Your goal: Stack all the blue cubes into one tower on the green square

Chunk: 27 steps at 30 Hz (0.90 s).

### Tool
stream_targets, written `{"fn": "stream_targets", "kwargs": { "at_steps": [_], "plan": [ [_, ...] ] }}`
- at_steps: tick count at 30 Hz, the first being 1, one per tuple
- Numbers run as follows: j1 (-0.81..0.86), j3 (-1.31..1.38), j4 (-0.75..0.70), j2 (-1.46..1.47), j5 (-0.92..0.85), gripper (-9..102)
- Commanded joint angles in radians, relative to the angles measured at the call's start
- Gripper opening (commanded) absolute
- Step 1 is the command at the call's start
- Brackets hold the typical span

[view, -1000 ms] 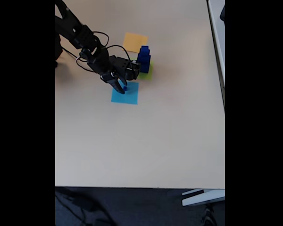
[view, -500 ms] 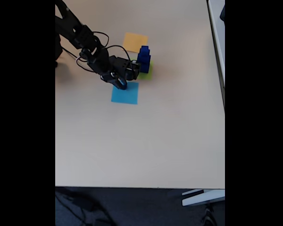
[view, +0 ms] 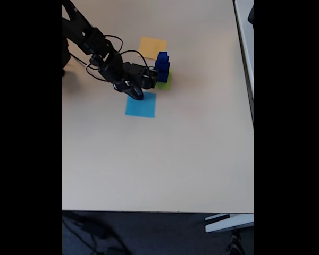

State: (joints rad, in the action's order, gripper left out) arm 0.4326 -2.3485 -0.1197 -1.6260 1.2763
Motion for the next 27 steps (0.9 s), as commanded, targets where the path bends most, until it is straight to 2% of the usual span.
{"fn": "stream_targets", "kwargs": {
  "at_steps": [1,5,14,27],
  "plan": [
    [-0.003,0.075,-0.130,-0.166,-0.020,0],
    [0.003,0.183,-0.331,-0.253,-0.035,0],
    [-0.011,0.390,-0.555,-0.337,0.000,0],
    [-0.117,0.646,-0.696,-0.252,0.098,0]
  ]
}}
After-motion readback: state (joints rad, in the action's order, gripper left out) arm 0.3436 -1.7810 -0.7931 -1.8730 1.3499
